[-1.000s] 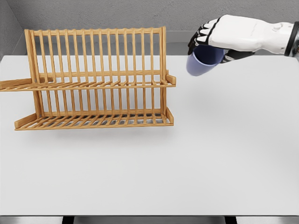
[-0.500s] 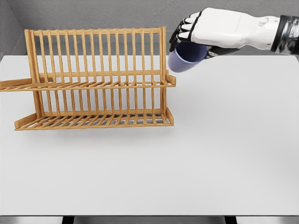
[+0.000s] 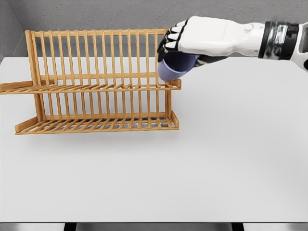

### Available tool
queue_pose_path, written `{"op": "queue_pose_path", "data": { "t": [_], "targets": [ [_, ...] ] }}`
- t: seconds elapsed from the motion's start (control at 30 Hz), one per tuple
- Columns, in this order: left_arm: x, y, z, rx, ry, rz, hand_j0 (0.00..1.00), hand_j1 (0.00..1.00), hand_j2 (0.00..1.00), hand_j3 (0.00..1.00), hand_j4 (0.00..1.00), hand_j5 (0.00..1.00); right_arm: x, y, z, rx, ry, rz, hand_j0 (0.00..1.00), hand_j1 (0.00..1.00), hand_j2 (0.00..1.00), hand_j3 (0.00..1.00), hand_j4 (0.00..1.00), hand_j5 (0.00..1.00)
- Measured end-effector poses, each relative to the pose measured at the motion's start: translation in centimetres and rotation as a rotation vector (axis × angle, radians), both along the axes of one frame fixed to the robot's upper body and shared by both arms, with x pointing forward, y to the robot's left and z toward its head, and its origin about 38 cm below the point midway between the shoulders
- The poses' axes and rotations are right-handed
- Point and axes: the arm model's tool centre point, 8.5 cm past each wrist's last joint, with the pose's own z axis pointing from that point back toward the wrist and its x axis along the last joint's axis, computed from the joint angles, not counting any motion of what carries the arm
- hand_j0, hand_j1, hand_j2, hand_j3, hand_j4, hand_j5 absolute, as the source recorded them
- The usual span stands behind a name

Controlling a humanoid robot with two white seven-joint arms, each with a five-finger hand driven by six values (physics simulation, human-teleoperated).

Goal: Right arm put cup on second shelf

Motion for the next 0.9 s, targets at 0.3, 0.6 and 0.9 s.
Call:
{"op": "queue_pose_path", "data": {
  "t": [0.3,0.6,0.9],
  "targets": [
    [0.0,0.0,0.0,0.0,0.0,0.0,1.0,1.0,1.0,1.0,1.0,1.0,0.3,1.0,-1.3,-0.027,0.022,-0.014,0.66,0.66,0.66,0.66,0.66,0.66],
    [0.0,0.0,0.0,0.0,0.0,0.0,1.0,1.0,1.0,1.0,1.0,1.0,0.3,1.0,-1.2,-0.035,0.015,-0.017,1.0,1.0,1.0,1.0,1.0,1.0],
    [0.0,0.0,0.0,0.0,0.0,0.0,1.0,1.0,1.0,1.0,1.0,1.0,-1.7,-13.1,-8.0,0.019,0.177,-0.336,1.0,1.0,1.0,1.0,1.0,1.0]
  ]
}}
